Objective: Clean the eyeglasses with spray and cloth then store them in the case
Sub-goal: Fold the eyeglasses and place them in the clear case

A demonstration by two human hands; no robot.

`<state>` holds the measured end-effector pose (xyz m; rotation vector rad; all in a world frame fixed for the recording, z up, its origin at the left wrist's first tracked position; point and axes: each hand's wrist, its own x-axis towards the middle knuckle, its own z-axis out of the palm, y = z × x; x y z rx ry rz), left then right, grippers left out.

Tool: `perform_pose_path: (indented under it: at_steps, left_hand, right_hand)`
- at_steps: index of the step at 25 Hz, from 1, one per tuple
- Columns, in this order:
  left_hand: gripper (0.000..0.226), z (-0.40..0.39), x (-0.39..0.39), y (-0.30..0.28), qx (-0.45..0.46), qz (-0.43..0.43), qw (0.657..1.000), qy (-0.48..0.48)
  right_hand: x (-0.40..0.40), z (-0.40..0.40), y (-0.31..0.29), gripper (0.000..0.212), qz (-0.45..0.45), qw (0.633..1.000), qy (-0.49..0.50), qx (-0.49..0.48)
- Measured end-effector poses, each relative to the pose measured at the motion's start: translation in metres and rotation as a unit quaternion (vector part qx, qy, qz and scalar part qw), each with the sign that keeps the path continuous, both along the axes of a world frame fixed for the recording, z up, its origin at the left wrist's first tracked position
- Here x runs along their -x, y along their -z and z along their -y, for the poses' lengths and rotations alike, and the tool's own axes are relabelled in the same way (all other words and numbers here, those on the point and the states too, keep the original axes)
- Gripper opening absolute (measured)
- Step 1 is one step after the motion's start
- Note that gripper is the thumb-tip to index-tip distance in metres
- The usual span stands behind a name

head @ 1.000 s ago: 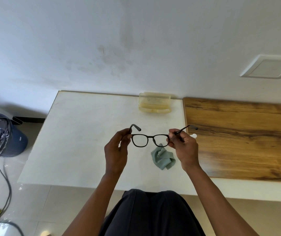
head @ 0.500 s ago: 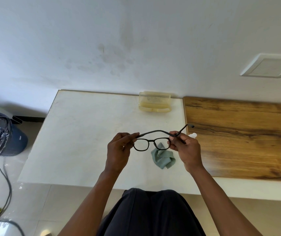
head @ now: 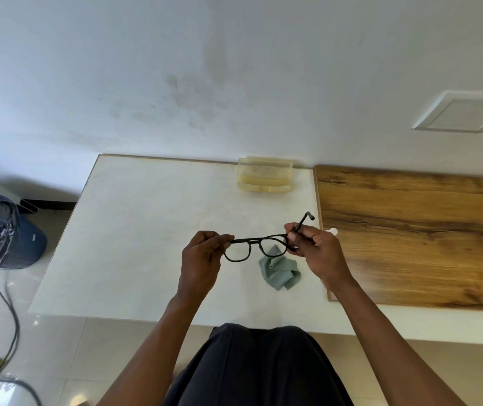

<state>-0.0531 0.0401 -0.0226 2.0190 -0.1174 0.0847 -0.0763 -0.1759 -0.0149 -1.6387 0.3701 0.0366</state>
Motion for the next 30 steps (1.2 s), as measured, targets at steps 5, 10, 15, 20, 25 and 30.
perform_pose_path:
  at_steps: [5,10,15,20,25,30]
  left_hand:
    - [0.017,-0.002,-0.002,0.003,0.02,-0.063,0.997,-0.032]
    - [0.016,-0.002,-0.008,-0.001,0.26,-0.242,0.929,-0.1]
    - [0.013,-0.006,-0.007,-0.001,0.336,-0.263,0.901,-0.076]
    - [0.017,-0.011,-0.01,-0.004,0.387,-0.282,0.877,-0.049]
    - [0.018,-0.012,-0.014,-0.009,0.379,-0.284,0.88,-0.028]
    - [0.017,-0.011,-0.013,-0.01,0.376,-0.287,0.88,-0.039]
  right_hand:
    - [0.003,-0.001,0.0,0.028,0.018,0.998,-0.023,0.059]
    - [0.006,-0.006,-0.001,0.024,0.113,0.964,-0.047,0.238]
    - [0.003,-0.01,-0.004,0.03,0.157,0.911,-0.08,0.374]
    - [0.005,-0.009,-0.004,0.036,0.152,0.902,-0.103,0.39]
    - [0.005,-0.01,-0.002,0.037,0.11,0.908,-0.129,0.383]
    - [0.004,-0.01,0.0,0.045,0.068,0.902,-0.148,0.399]
